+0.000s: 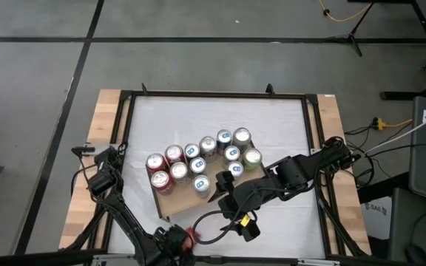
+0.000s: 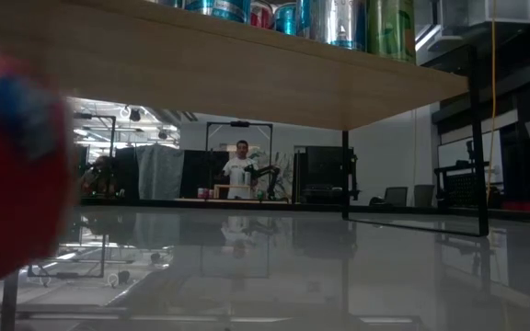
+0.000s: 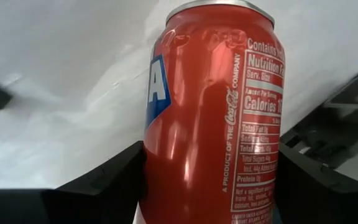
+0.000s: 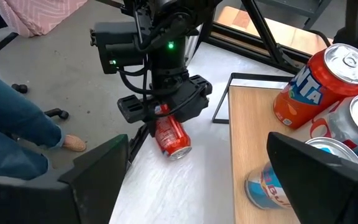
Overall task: Place canned beverage on shelf
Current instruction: Put the red soda can on the shelf
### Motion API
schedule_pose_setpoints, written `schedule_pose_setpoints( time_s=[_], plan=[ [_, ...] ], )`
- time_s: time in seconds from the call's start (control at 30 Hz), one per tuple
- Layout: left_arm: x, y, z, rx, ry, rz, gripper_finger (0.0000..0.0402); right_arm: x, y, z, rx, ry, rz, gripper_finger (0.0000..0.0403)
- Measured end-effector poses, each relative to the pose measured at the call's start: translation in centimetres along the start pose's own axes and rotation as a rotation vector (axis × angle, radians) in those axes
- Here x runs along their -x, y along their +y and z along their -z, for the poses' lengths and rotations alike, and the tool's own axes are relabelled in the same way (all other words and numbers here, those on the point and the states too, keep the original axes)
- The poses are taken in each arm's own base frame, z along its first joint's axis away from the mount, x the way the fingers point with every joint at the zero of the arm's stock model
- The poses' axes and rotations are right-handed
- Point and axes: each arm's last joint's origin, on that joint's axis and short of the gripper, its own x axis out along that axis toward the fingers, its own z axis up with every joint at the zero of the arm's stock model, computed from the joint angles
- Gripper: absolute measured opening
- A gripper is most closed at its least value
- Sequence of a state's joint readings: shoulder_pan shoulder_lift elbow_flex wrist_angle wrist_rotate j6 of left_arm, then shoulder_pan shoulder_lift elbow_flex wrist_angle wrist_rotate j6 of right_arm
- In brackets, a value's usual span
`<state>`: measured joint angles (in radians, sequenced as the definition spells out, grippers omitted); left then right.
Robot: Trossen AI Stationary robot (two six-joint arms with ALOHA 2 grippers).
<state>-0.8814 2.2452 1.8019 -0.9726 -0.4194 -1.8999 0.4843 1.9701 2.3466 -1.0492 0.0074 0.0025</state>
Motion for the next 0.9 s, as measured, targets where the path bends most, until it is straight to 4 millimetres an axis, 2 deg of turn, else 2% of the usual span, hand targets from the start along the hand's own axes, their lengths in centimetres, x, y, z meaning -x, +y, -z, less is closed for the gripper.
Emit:
schedule_pose_setpoints(
  time_s=[0.57,0.9],
  plan=[
    [0.3,-1.9,-0.7,0.041,-0.331,0.259,0.0274,0.4,-0.1,1.4,0.005,0.156,0.034,0.0372],
    [1.5,-5.3,-1.0,-0.064,-0.49,0.504,0.0273,0.4,0.2,1.6,0.002,0.17,-0.069,0.0372]
  ],
)
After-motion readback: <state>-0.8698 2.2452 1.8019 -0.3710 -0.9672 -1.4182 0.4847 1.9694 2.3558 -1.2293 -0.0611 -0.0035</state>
